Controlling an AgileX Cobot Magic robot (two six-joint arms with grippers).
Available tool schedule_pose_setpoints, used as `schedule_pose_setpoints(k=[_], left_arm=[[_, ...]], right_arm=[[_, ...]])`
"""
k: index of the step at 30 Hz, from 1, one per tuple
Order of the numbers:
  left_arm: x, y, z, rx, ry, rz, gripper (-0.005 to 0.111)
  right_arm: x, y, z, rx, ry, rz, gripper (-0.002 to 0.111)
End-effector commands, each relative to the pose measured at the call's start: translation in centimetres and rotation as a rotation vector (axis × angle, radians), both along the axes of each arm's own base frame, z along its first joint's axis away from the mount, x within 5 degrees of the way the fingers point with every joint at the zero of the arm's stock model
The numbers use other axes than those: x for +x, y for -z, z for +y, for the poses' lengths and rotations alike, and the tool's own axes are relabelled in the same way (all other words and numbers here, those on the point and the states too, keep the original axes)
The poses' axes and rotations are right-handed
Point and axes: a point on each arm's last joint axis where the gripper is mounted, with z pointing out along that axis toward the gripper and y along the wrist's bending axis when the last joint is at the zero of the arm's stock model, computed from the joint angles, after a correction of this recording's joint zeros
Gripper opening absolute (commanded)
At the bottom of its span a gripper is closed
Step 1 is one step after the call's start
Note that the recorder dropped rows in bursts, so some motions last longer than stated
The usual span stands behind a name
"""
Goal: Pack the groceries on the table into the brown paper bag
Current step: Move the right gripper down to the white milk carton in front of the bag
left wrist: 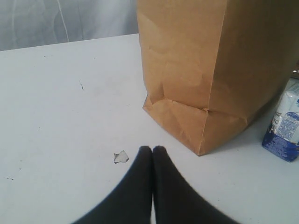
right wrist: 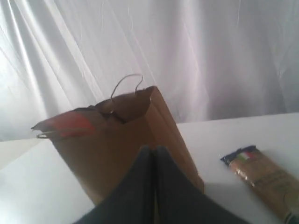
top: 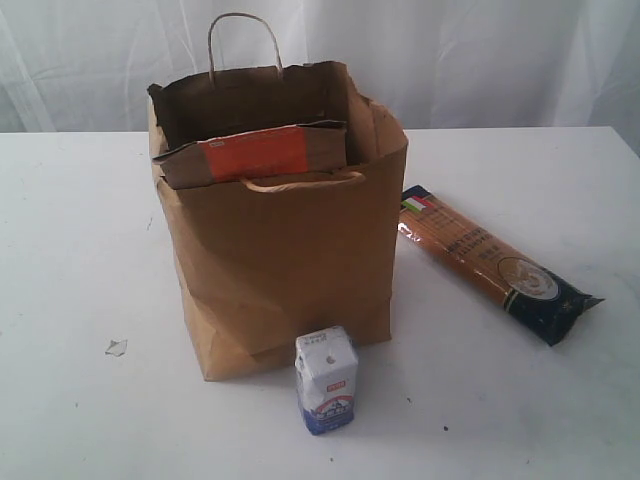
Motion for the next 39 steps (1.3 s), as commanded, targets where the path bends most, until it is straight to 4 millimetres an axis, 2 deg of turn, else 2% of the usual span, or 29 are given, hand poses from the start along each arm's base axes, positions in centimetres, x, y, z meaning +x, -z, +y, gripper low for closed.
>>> schedule_pose_setpoints(k=[1,4,6,7,8,9,10,14,18,27,32,39], left_arm=[[0.0,0.1,0.0,-0.003,-0.002,0.005,0.000],[0.0,0.1,0.0,-0.003,-0.002,0.005,0.000],[0.0,0.1,0.0,-0.002,-0.002,0.005,0.000],[0.0,0.1,0.0,-0.002,-0.002,0.005,0.000],[0.0,0.1,0.0,-0.002,-0.002,0.005,0.000],[0.0,0.1,0.0,-0.002,-0.002,0.005,0.000],[0.0,0.1,0.0,-0.002,-0.002,0.005,0.000],[0.0,0.1,0.0,-0.002,-0.002,0.005,0.000],[0.0,0.1,0.0,-0.002,-0.002,0.005,0.000],[0.0,0.1,0.0,-0.002,-0.002,0.005,0.000],[0.0,0.1,0.0,-0.002,-0.002,0.005,0.000],[0.0,0.1,0.0,-0.002,-0.002,0.005,0.000]], right_arm=[[0.7,0.4,1.0,-0.049,-0.070,0.160,0.000],[2.2,-0.3,2.4,-0.159,-0.147,0.279,0.007],[4.0,-0.9,3.5,-0.238,-0.190,0.357,0.030],[5.4,-0.9,4.3,-0.256,-0.210,0.427,0.054],[6.1,-0.7,4.7,-0.255,-0.216,0.466,0.064],[7.5,-0.3,5.3,-0.281,-0.222,0.528,0.083],[8.6,0.1,5.9,-0.316,-0.239,0.562,0.087],[11.0,0.9,8.1,-0.393,-0.349,0.631,0.087],[11.9,2.1,10.8,-0.452,-0.437,0.635,0.087],[13.3,5.2,14.6,-0.559,-0.482,0.622,0.087],[14.6,6.9,15.9,-0.610,-0.459,0.601,0.087],[16.4,8.2,17.4,-0.629,-0.439,0.624,0.087]])
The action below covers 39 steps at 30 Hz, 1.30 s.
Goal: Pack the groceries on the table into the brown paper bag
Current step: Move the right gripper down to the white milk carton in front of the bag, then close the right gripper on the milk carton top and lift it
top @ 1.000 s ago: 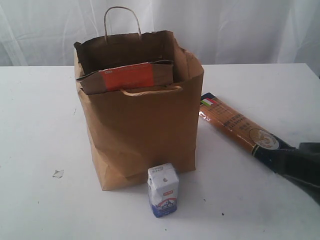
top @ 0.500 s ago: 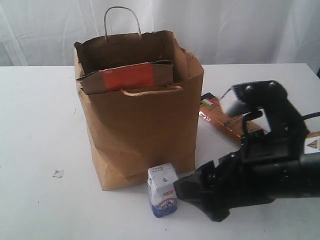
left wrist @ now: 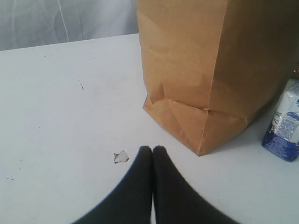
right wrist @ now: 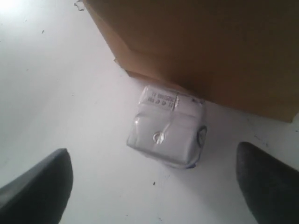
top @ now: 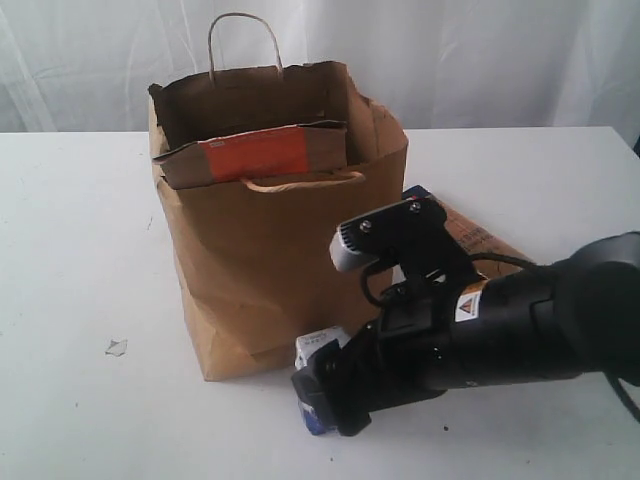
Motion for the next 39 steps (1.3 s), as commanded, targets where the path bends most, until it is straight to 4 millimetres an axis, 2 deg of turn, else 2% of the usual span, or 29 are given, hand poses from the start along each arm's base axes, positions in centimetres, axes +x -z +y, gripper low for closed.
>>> schedule_pose_setpoints(k=[1,9,17,27,31,39], left_arm=[[0.0,0.1,0.0,-0.003,-0.002,0.003,0.000],[0.0,0.1,0.0,-0.003,-0.002,0.003,0.000],[0.0,0.1,0.0,-0.003,-0.002,0.003,0.000],[0.0,0.1,0.0,-0.003,-0.002,0.003,0.000],[0.0,0.1,0.0,-0.003,-0.002,0.003,0.000],[0.0,0.1,0.0,-0.003,-0.002,0.003,0.000]], right_arm=[[1.2,0.6,1.0,-0.016,0.000,-0.025,0.087],[2.4,2.3,2.1,-0.056,0.000,0.015,0.087],[2.8,3.5,2.7,-0.075,0.001,0.022,0.087],[2.8,5.0,3.8,-0.091,-0.011,0.005,0.078],[3.1,5.1,3.9,-0.081,0.001,-0.018,0.064],[2.8,5.3,3.8,-0.085,0.013,0.027,0.013]])
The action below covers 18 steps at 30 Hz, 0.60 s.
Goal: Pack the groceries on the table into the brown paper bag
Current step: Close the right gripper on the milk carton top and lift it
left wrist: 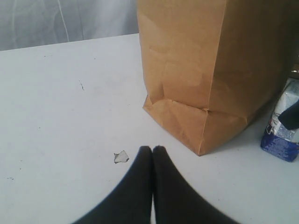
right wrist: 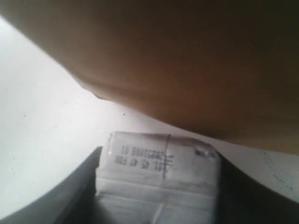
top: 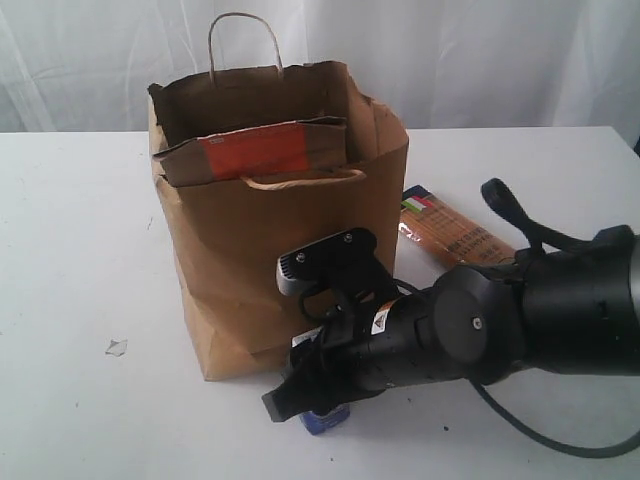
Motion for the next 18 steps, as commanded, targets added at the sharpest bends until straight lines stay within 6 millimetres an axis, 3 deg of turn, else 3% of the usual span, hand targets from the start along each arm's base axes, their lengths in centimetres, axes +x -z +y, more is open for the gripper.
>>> schedule_pose_setpoints(k=[1,7,18], left_arm=[[0.0,0.1,0.0,-0.003,-0.002,0.003,0.000],[0.0,0.1,0.0,-0.003,-0.002,0.003,0.000],[0.0,0.1,0.0,-0.003,-0.002,0.003,0.000]], right_arm=[[-0.4,0.1,-0.1,-0.014,-0.011,0.036,0.011],[-1.5,-2.6,-0.7,0.021,-0.046,0.041,0.008],[-5.3,-11.3,-4.0,0.220,-0.088,-0.104,0.008]])
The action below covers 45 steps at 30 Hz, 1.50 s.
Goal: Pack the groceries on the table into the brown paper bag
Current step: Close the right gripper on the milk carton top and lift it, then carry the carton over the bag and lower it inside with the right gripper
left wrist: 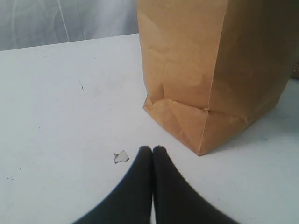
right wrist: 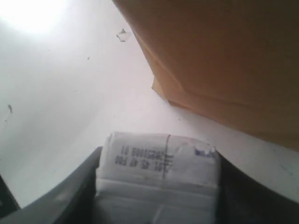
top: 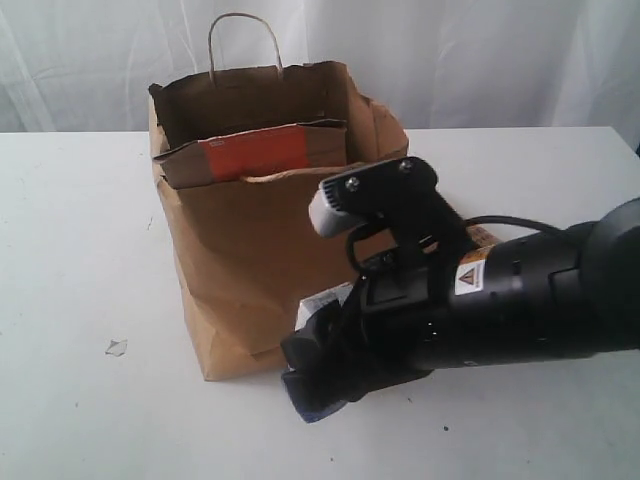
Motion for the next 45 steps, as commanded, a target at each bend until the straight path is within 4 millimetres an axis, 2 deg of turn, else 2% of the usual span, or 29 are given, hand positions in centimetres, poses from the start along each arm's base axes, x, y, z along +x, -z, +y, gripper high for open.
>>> schedule_pose_setpoints(k=[1,8,12,17,24,29,39,45], left_arm=[[0.0,0.1,0.0,-0.003,-0.002,0.003,0.000],[0.0,0.1,0.0,-0.004,-0.003,0.001,0.000],[0.0,0.1,0.0,-0.004,-0.003,0.001,0.000],[0.0,0.1,0.0,-0.004,-0.003,0.001,0.000],[0.0,0.1,0.0,-0.004,-0.003,0.001,0.000],[0.0,0.1,0.0,-0.004,-0.003,0.001,0.000],[0.0,0.1,0.0,-0.004,-0.003,0.001,0.000],[0.0,0.1,0.0,-0.004,-0.003,0.001,0.000]], right_arm=[[-1.3,-2.7,-1.3,0.066,-0.011,-0.080,0.008],[-4.7,-8.4,-5.0,0.220,-0.025,-0.303,0.008],[-5.8,-11.9,-6.9,0.255,-0.012,-0.468,0.008],[-5.9,-15.6,-8.1,0.246,0.025,-0.633,0.008],[-4.5,-18.7,-7.2,0.237,0.044,-0.684,0.008],[-2.0,-19.3,-5.7,0.199,0.073,-0.677,0.008],[3.6,-16.0,-2.4,0.018,0.087,-0.504,0.008],[6.0,-15.7,-0.7,-0.034,0.080,-0.447,0.008]])
